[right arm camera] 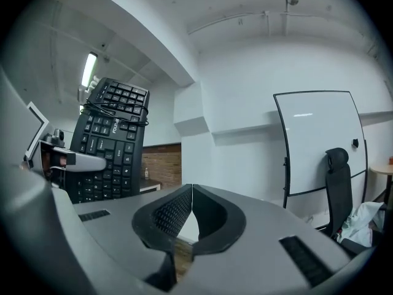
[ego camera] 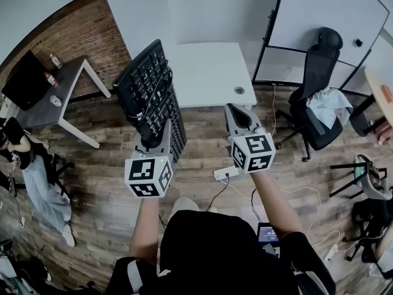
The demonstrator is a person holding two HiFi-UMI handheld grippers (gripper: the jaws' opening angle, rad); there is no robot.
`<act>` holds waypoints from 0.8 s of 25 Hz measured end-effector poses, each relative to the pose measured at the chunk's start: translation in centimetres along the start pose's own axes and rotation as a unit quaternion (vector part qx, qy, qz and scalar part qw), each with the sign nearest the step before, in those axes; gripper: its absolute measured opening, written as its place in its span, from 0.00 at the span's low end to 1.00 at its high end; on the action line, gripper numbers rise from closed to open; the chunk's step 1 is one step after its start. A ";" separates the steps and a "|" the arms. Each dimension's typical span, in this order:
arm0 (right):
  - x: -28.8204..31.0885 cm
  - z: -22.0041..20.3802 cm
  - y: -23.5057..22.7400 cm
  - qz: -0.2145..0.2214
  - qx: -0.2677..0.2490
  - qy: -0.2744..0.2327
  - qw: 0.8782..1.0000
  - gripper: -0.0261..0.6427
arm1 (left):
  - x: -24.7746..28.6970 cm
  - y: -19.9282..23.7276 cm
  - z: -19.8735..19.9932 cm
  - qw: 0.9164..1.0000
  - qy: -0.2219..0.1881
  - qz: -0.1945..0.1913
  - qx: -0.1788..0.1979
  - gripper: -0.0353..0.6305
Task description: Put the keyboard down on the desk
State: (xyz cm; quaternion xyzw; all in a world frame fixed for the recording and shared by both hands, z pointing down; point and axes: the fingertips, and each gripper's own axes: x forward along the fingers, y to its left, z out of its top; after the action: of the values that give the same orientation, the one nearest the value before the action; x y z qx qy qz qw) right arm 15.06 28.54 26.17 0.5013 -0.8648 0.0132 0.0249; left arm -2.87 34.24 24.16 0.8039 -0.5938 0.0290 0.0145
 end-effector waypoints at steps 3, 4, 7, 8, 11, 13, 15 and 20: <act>1.0 -0.5 -1.0 0.006 -0.001 0.004 1.000 0.10 | 1.4 0.1 -0.4 1.000 0.009 0.009 -0.008 0.18; 1.4 -0.6 -1.5 0.008 0.002 0.006 1.000 0.10 | 2.0 0.1 -0.4 1.000 0.011 0.011 -0.010 0.18; 2.6 -0.9 -2.5 0.012 0.008 0.008 1.000 0.10 | 3.5 0.4 -0.6 1.000 0.016 0.014 -0.011 0.18; 3.1 -1.0 -2.6 0.013 0.008 0.008 1.000 0.10 | 4.0 0.6 -0.6 1.000 0.016 0.015 -0.011 0.18; 4.7 -1.1 -3.4 0.013 0.011 0.010 1.000 0.10 | 5.8 1.2 -0.8 1.000 0.018 0.014 -0.009 0.18; 5.9 -1.4 -4.1 0.012 0.013 0.014 1.000 0.10 | 7.3 1.6 -0.9 1.000 0.019 0.012 -0.009 0.18; 7.2 -1.7 -4.7 0.010 0.014 0.018 1.000 0.10 | 8.7 2.1 -1.1 1.000 0.020 0.008 -0.010 0.18; 11.9 -1.7 -6.1 0.003 0.023 0.024 0.999 0.10 | 13.3 4.6 -1.2 1.000 0.025 -0.003 -0.016 0.18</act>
State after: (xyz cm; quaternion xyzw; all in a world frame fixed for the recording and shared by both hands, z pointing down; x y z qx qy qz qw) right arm 14.52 15.25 28.54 0.4983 -0.8651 0.0454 0.0343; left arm -3.39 20.26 26.16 0.8042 -0.5915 0.0400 0.0424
